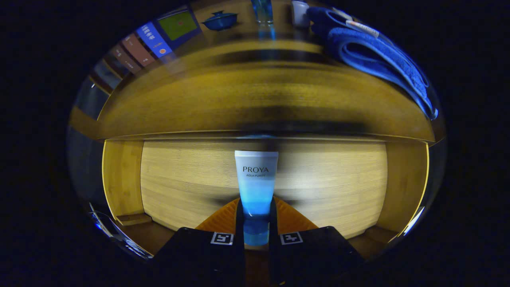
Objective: Pull open the drawer, take out the items inside it, and place them on the countertop above the cabinet.
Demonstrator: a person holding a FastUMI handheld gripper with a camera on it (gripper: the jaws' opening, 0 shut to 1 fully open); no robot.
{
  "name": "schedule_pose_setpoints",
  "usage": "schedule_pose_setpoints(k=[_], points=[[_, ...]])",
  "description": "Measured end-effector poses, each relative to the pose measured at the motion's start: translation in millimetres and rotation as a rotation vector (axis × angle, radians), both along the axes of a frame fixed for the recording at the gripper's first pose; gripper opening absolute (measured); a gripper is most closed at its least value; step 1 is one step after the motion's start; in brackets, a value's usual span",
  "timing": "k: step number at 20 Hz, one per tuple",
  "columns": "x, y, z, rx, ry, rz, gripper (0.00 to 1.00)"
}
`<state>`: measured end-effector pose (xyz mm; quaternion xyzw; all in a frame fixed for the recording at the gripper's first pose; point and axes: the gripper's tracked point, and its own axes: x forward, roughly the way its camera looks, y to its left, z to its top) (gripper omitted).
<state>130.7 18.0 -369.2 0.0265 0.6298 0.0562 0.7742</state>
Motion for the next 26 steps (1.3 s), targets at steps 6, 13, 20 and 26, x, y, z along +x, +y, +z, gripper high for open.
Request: schedule_pose_setpoints(k=[6,13,20,26], points=[[-2.0,19.0,37.5,0.115,-0.107,0.046,0.28],[44.1,30.6,101.9,0.112,-0.205,0.094,0.28],[140.5,20.8,99.1,0.037,-0.225,0.029,0.27],[170.8,15.1,64.5,0.017,-0.154,-0.018,0.28]])
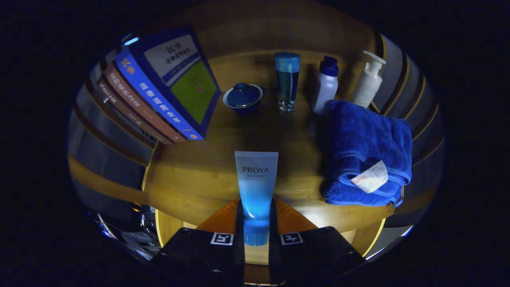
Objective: Pull open the drawer, take out the items inside it, and place them on the countertop above the cabinet.
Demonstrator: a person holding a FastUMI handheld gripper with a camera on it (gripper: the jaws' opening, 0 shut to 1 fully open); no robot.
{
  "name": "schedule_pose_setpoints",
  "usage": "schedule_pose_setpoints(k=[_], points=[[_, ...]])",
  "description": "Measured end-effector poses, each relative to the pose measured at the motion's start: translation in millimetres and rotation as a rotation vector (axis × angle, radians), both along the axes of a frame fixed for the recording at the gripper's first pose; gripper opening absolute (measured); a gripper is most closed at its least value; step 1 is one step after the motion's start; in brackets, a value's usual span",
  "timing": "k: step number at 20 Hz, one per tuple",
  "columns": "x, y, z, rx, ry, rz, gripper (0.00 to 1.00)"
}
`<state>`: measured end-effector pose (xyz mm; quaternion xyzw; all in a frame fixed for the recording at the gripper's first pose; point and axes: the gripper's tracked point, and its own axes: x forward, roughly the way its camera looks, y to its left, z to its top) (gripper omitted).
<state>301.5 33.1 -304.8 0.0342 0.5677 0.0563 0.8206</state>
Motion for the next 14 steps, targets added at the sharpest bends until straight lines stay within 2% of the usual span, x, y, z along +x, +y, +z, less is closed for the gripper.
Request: schedule_pose_setpoints(k=[3,6,10,14], points=[[9.8,-2.8,-12.0,-0.029,0.011,-0.005,0.28],[11.3,1.7,-15.6,-0.052,0.02,0.042,0.34],[10.9,12.0,-14.5,-0.042,0.009,0.07,0.51],[10.7,12.1,-2.8,-0.047,-0.044,0.07,1.0]])
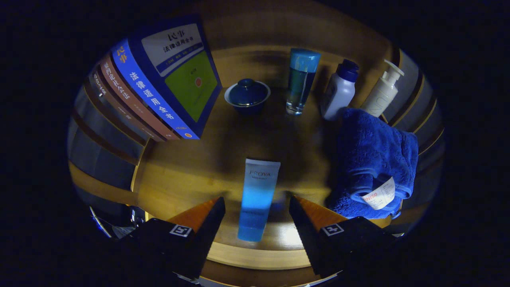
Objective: Pull open the drawer, take out the items inside it, and place them on the countertop above the cabinet.
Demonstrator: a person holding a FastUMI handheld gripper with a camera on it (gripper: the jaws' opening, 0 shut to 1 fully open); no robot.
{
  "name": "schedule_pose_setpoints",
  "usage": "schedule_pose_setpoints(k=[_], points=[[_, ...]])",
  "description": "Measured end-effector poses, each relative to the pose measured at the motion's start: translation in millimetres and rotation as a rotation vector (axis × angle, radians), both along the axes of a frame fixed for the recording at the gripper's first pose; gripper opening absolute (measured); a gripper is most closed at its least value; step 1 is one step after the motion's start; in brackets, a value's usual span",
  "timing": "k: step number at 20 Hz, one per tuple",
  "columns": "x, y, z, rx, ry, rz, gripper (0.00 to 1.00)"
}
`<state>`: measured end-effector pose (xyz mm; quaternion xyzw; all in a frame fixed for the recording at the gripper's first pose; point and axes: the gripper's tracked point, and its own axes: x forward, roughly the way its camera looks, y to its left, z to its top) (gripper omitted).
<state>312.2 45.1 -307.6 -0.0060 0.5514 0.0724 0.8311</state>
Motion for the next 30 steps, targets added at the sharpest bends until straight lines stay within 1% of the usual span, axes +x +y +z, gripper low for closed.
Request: schedule_pose_setpoints(k=[4,8,11,15,19,21,25,28,30], points=[[-5.3,7.6,24.2,0.018,-0.108,0.007,1.0],[-22.3,16.5,57.5,0.038,-0.259,0.013,0.99],[-43.5,27.6,86.1,0.085,-0.383,0.011,1.0],[-83.1,32.5,136.8,0.127,-0.588,0.006,1.0],[-121.2,29.3,181.6,0.185,-0.795,-0.018,0.99],[-142.8,19.7,202.0,0.19,-0.891,-0.03,0.99],[-186.9,10.4,211.4,0.157,-1.001,-0.022,0.99],[-219.3,8.5,200.0,0.148,-1.037,-0.009,0.99],[-239.4,4.8,186.5,0.134,-1.047,-0.016,0.99]])
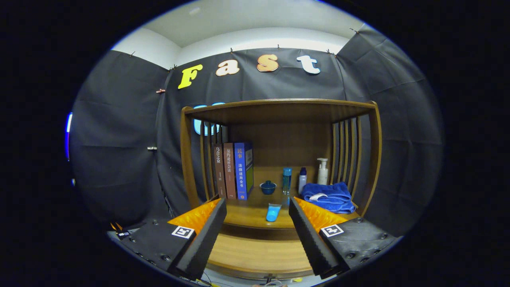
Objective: Pull open the drawer, take out the items inside it, and place them on the countertop above the cabinet.
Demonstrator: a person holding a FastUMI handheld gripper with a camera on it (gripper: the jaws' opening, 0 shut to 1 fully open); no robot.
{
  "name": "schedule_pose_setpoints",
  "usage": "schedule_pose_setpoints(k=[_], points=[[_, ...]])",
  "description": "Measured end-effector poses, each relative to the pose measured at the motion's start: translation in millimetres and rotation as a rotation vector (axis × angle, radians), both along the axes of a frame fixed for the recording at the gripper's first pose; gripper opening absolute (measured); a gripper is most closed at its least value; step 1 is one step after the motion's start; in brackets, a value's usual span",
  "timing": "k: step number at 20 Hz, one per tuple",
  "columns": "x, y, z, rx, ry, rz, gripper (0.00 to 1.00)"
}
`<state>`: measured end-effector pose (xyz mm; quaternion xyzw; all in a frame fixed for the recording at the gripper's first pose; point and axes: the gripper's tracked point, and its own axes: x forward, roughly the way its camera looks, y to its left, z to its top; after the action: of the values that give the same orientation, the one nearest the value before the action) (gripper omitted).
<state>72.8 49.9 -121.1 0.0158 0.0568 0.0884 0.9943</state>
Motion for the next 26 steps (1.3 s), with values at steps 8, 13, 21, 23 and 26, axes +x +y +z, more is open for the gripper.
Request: schedule_pose_setpoints(k=[8,13,21,23,26], points=[[-52.4,-30.2,-108.1,0.013,0.037,-0.077,1.0],[-76.4,-43.5,-192.7,-0.044,0.142,-0.088,1.0],[-144.0,-87.7,-211.3,-0.25,0.211,-0.122,1.0],[-139.3,-80.3,-209.4,-0.206,0.196,-0.117,1.0],[-125.1,-61.4,-212.8,-0.166,0.159,-0.079,1.0]])
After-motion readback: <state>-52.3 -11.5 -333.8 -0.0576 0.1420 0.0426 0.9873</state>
